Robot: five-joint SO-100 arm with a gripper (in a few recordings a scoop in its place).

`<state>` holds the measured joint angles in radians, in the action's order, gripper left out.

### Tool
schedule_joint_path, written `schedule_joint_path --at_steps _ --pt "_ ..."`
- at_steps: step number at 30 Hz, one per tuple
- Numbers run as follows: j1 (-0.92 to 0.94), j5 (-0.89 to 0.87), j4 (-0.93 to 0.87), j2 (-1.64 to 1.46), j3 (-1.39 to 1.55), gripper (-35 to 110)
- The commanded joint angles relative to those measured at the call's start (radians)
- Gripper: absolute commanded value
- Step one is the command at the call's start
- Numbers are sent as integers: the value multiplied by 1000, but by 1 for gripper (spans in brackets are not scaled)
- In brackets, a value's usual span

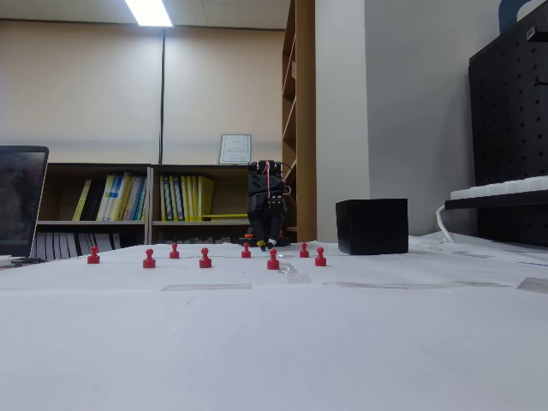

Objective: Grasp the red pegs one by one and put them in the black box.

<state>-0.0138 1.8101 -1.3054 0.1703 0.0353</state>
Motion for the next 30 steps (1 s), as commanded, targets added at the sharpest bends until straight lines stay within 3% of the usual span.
schedule_joint_path --at_steps 1,27,28,30 --pt "-20 18 -9 9 -11 0" --pt "-48 17 -9 6 -11 0" --pt "-49 3 0 5 -11 0" --pt "-49 -204 60 -48 -11 0"
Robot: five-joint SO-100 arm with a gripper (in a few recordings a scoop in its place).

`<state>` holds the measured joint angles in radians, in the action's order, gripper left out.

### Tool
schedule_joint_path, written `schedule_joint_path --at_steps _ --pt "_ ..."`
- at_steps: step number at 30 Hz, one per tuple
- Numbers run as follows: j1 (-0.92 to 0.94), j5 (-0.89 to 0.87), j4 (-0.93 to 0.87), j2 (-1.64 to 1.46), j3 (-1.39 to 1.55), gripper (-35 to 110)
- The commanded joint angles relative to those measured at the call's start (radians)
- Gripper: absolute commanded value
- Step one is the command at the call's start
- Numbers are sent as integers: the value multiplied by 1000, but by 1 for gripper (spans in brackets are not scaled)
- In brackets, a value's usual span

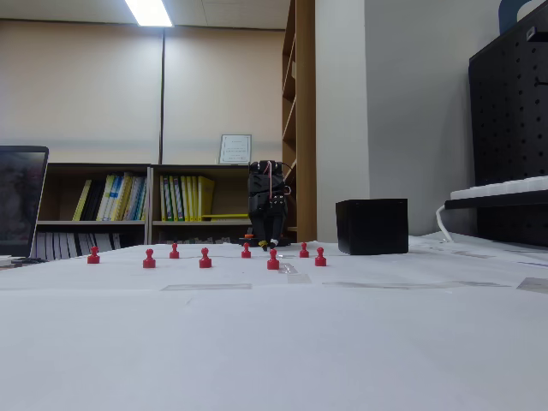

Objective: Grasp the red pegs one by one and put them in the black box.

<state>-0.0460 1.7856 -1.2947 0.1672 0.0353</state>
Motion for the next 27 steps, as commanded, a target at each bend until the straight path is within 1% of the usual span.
schedule_joint_path --at_steps 1,2,8,11,12,17,18,27 --pt "-17 -156 104 -91 -11 0" --pt "-21 -147 161 -141 -11 0" --pt "-12 -316 403 -351 -9 3" --pt "-15 -354 535 -449 -9 3" --pt "-17 -359 580 -479 -9 6" --pt "-25 -391 765 -632 -5 6" --pt "-28 -393 798 -660 -3 8" --pt "-75 -399 1085 -867 2 8"
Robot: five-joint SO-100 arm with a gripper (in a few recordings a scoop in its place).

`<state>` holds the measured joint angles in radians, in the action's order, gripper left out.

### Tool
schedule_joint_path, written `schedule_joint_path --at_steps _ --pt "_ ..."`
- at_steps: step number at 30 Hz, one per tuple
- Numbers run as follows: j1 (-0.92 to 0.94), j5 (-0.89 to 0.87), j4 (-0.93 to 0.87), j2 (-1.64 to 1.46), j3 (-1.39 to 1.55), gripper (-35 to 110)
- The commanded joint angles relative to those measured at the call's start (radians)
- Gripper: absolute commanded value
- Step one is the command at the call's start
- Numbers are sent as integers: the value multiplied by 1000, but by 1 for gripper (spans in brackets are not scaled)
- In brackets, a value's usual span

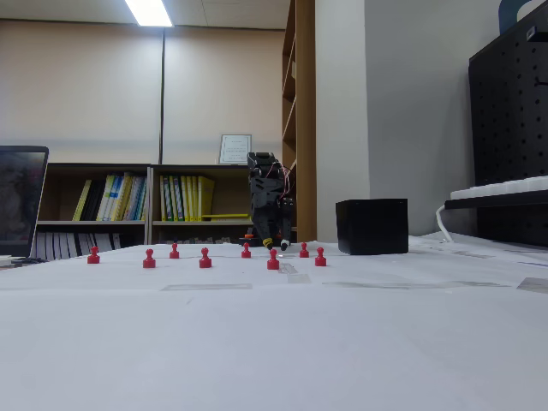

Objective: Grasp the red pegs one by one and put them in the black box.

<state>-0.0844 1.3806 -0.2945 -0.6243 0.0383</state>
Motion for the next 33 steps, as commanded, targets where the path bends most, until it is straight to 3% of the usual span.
schedule_joint_path --at_steps 1,19,33 --pt "-46 8 112 -94 -2 8" --pt "-124 60 618 -433 5 12" --pt "-115 69 652 -640 179 14"
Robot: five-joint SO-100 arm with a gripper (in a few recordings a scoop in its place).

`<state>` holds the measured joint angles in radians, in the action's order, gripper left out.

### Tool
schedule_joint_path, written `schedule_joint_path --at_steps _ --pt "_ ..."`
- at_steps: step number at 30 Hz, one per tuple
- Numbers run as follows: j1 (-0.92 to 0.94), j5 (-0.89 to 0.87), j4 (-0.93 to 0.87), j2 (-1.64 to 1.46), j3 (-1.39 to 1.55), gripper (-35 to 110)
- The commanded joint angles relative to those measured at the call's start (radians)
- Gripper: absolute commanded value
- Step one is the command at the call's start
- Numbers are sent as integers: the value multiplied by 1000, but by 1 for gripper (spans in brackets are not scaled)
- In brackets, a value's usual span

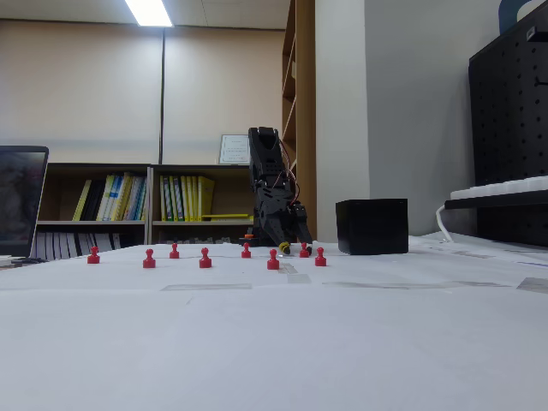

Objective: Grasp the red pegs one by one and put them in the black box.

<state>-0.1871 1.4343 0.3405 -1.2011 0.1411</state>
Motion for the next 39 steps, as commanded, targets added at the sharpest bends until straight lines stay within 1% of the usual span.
schedule_joint_path --at_steps 1,13,24,31,39 --pt "-9 17 15 -80 92 14" --pt "5 12 55 -206 179 14" --pt "0 3 164 -278 187 14" --pt "-3 9 187 -295 190 14" --pt "-3 9 190 -296 190 8"
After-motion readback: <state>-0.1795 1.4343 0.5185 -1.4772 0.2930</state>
